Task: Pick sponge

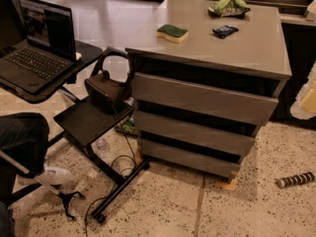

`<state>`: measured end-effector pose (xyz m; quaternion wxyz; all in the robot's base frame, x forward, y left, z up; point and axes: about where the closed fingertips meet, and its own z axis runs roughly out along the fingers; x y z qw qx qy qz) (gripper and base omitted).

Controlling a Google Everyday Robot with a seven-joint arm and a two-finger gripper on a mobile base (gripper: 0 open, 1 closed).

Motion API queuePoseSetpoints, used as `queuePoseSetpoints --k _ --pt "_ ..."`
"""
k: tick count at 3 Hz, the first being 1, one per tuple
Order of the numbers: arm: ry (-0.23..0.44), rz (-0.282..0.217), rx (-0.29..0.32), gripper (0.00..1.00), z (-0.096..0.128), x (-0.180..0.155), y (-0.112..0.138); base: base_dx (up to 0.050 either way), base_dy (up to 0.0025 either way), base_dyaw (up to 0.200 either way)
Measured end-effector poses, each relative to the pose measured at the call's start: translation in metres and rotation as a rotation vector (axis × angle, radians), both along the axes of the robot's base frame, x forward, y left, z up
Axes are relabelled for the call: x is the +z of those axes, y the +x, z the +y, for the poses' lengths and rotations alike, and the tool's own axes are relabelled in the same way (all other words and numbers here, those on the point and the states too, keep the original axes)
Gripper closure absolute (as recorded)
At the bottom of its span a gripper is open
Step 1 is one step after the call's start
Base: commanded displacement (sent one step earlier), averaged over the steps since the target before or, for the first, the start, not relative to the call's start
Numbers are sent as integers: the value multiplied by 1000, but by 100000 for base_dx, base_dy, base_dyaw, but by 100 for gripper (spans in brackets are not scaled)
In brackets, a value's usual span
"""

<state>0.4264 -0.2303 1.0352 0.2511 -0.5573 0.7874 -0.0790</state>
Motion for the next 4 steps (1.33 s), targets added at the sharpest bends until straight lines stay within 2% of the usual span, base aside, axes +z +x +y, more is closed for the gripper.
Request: queuePoseSetpoints --k 1,4 --pt "0 0 0 0 0 0 0 4040 -238 -11799" --pt "0 0 0 0 0 0 0 4999 -2 68"
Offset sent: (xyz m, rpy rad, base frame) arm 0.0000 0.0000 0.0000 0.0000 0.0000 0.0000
